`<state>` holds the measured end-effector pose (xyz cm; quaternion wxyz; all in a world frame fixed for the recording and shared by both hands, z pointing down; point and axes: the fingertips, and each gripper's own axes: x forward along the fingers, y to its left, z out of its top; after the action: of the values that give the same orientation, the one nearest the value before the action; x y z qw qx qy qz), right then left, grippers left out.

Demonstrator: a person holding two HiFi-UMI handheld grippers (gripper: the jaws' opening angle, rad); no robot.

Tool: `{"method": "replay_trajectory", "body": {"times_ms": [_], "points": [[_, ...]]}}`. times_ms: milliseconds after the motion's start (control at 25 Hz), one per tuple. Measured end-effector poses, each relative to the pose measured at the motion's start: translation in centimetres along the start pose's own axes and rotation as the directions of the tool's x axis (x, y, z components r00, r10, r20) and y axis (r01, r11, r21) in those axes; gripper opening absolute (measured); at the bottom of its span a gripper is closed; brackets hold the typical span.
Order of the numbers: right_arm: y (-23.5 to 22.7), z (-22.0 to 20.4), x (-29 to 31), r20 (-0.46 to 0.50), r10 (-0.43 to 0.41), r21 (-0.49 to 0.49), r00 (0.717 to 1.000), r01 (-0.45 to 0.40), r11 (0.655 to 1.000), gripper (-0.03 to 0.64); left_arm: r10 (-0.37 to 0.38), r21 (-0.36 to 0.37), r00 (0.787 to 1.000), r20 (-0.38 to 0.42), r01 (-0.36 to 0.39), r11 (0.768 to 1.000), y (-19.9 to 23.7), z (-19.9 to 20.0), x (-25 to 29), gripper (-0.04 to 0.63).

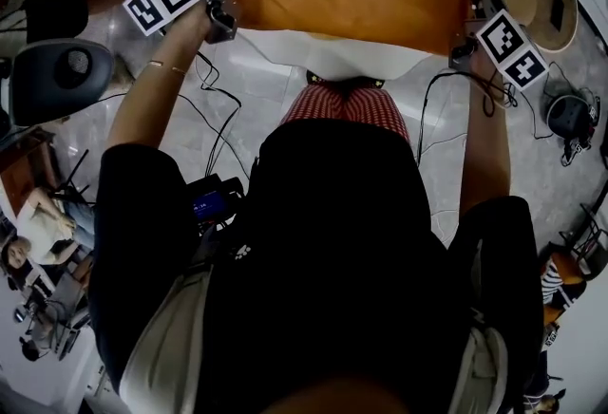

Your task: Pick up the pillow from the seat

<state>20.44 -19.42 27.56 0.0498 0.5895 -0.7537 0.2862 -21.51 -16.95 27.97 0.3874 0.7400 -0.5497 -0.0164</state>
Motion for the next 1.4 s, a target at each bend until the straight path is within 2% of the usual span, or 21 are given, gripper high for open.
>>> {"method": "replay_trajectory", "body": {"times_ms": [440, 640, 1120, 1400], "points": [[0.9, 3.3, -1.2, 0.066, 0.040, -0.002, 0.997, -0.040, 0.999, 0.049, -0.016, -0.010, 0.998, 0.063, 0.017, 1.000, -2.0, 1.9, -1.2, 0.015], [0.9, 3.9, -2.3, 0.074, 0.050, 0.005, 0.996, -0.051, 0.999, 0.049, -0.047, -0.046, 0.996, 0.069, 0.050, 0.998, -3.0, 2.1, -2.0, 0.015], [1.1, 6.4, -3.9, 0.147, 0.082, 0.003, 0.986, -0.084, 0.996, 0.049, -0.072, -0.015, 0.990, 0.121, 0.074, 0.997, -5.5, 3.5, -3.1, 0.015], [1.6, 8.9, -5.6, 0.200, 0.096, -0.015, 0.975, -0.095, 0.995, 0.049, -0.111, 0.016, 0.983, 0.150, 0.110, 0.994, -7.8, 5.0, -4.2, 0.015]]}}
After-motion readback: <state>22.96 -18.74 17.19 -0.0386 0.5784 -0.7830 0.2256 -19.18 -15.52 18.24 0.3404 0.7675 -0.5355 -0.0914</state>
